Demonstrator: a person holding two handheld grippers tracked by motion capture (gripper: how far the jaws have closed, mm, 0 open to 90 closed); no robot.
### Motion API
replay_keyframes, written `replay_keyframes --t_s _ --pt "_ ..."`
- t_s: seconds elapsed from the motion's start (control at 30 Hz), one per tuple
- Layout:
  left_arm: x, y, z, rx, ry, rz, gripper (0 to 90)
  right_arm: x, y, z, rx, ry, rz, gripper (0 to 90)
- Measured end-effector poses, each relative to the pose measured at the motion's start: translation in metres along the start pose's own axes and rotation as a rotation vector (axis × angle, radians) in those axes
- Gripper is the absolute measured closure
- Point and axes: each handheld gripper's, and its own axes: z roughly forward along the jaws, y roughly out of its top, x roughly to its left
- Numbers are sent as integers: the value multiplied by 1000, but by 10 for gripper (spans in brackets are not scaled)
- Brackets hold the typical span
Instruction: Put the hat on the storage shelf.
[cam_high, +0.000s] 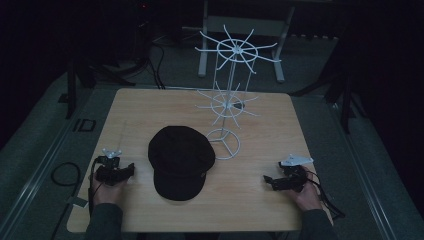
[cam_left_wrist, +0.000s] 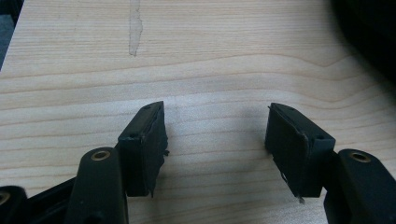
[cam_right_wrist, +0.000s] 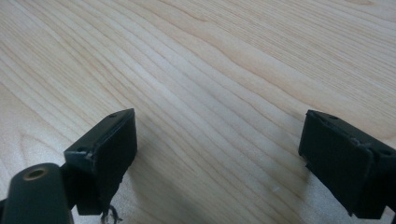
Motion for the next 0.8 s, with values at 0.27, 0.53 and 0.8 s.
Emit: replay_keyframes --t_s 0.27,0.53,0.8 --pt "-3 2 -4 29 -39 24 496 0 0 0 0 -1 1 115" --pt "-10 14 -18 50 -95 46 498 0 0 0 0 -3 3 117" --pt "-16 36 -31 16 -123 47 471 1 0 0 -1 -6 6 117"
